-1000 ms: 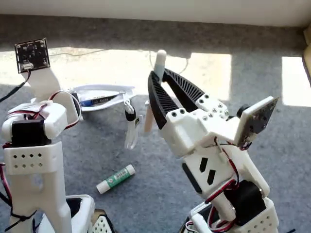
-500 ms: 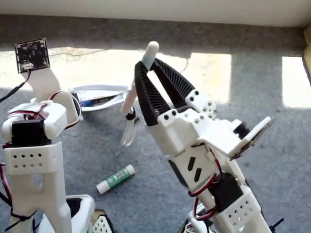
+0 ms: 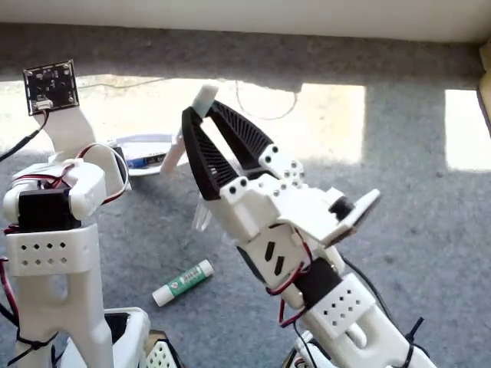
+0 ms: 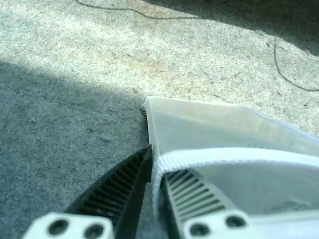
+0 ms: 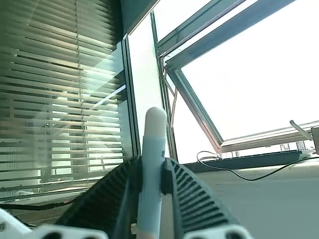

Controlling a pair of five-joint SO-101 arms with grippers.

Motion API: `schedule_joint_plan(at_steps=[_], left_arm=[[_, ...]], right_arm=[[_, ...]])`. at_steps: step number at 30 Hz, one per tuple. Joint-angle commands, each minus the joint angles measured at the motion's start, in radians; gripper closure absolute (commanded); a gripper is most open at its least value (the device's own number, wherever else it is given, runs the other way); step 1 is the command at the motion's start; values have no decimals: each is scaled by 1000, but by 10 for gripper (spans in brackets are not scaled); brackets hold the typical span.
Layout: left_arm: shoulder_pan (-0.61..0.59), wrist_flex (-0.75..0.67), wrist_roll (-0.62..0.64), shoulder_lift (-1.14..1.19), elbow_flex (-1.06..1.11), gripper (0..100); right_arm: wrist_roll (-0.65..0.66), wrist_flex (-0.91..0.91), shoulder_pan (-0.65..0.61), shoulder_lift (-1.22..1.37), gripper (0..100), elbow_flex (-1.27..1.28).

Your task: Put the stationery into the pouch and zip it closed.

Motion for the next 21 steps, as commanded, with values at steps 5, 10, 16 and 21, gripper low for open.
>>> schedule_joint_plan(at_steps=[5, 10, 16, 21], left_arm=[[15, -20, -12, -24, -27, 993], [15, -21, -12, -24, -27, 993], [13, -21, -12, -24, -27, 993], [13, -21, -12, -24, -27, 993]], right_arm=[[-5, -188, -8, 205, 993, 2], [-5, -193, -10, 280, 993, 25], [-5, -193, -15, 295, 993, 56], [-5, -186, -24, 294, 993, 104]])
